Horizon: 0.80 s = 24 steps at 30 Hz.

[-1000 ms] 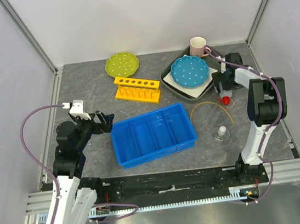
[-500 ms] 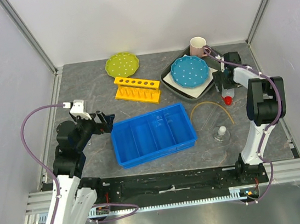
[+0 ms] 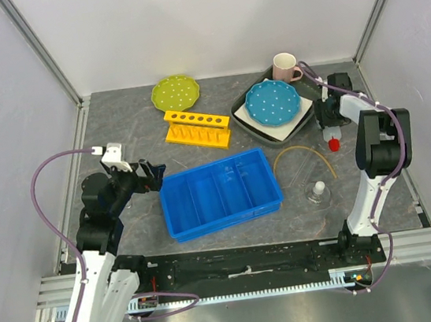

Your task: Organize the chemistry lab equipment

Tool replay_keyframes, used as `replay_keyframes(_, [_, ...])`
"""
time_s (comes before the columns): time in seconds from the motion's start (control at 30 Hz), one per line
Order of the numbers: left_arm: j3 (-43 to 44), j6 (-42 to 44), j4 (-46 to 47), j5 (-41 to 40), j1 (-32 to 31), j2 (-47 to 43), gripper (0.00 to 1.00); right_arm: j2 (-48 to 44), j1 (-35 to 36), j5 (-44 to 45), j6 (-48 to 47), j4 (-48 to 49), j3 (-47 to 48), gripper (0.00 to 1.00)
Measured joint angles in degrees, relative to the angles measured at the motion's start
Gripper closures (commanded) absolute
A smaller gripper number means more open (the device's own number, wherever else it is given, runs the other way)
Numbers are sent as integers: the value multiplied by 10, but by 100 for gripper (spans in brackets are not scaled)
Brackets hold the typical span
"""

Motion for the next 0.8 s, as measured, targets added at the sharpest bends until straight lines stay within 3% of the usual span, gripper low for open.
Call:
replay_keyframes(0.17, [0,0,0,19,0,14,2,-2,-20,-35,19,0,0,53])
replay_keyframes(0.33, [0,-10,12,82,0,33,2,-18,-46,-67,38,-9,-12,54])
replay_keyframes(0.6, [12,-147,82,252,-7,125,5,-162,-70,-195,70,-40,-53,54])
replay_keyframes(0.7, [12,-201,120,257,-50,134,4,-231,-65,-299,96,-35,-68,54])
replay_keyframes(0.8, [16,-243,167,221,-154,149,4,-275,-49,-404,136,-15,-92,54])
